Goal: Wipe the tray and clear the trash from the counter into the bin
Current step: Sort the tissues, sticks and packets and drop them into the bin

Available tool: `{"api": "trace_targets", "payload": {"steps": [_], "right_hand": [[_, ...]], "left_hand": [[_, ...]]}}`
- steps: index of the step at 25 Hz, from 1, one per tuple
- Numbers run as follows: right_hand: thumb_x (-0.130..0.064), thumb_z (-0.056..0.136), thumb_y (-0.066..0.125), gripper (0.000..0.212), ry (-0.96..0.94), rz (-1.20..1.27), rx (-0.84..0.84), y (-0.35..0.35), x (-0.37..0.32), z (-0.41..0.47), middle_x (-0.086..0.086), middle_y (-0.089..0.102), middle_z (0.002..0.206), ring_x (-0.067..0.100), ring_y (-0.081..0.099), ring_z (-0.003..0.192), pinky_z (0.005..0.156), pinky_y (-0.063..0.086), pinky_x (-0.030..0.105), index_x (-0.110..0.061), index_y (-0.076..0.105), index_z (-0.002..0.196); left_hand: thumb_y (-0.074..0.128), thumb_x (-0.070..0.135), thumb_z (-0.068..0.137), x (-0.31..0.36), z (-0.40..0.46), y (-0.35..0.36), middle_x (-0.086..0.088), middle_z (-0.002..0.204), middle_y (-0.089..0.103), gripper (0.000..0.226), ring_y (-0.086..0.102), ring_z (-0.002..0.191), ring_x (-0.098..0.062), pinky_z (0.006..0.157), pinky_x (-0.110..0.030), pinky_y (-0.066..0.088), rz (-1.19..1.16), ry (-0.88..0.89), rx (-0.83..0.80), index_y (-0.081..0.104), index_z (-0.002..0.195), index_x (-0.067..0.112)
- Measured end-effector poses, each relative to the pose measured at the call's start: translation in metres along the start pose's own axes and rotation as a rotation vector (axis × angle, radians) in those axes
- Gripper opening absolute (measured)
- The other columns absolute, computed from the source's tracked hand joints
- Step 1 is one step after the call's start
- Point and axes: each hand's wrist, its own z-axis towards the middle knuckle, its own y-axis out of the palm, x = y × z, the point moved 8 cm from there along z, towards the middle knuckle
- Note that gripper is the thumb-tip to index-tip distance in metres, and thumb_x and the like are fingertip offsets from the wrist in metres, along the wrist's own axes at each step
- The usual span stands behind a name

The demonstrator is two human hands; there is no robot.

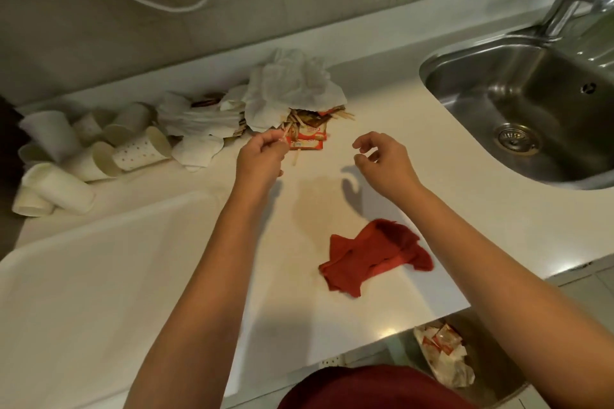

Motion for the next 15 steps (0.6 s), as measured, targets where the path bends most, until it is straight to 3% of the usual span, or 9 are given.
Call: {"api": "trace_targets", "payload": {"steps": [3,8,12,15], "right_hand": [[-0.012,0.087,0.056,0.019,-0.004,-0.08,-0.009,0.018,-0.012,0.033,0.003,0.053,0.105,0.017,0.05,0.085,0.076,0.04,0.025,-0.014,0.06,0.106],[-0.014,0.088,0.056,0.029,-0.017,-0.184,0.024,0.035,-0.034,0.093,0.008,0.049,0.123,0.023,0.053,0.105,0.085,0.042,0.028,-0.013,0.057,0.117],[-0.022,0.086,0.058,0.034,-0.029,-0.329,0.043,0.045,-0.044,0.137,0.009,0.041,0.136,0.028,0.047,0.117,0.094,0.045,0.037,-0.016,0.054,0.12],[-0.029,0.085,0.061,0.042,-0.018,-0.429,0.04,0.056,-0.041,0.172,0.009,0.036,0.141,0.029,0.039,0.126,0.096,0.042,0.04,-0.018,0.05,0.124]], "left_hand": [[0.057,0.011,0.087,0.0,0.038,-0.025,0.0,0.093,0.06,0.022,0.055,0.078,-0.009,0.073,-0.026,0.046,0.018,0.001,0.066,0.061,0.107,0.017],[0.056,0.009,0.083,0.016,0.107,-0.047,-0.007,0.115,0.063,0.032,0.059,0.107,-0.023,0.094,-0.031,0.046,0.17,0.088,0.155,0.061,0.114,0.013],[0.042,0.001,0.087,0.042,0.146,-0.046,-0.01,0.132,0.055,0.042,0.05,0.121,-0.025,0.087,-0.02,0.036,0.482,0.183,0.195,0.054,0.126,0.009],[0.04,0.0,0.086,0.04,0.181,-0.039,-0.009,0.135,0.051,0.046,0.05,0.122,-0.023,0.079,-0.016,0.036,0.517,0.109,0.145,0.049,0.131,0.01]]}}
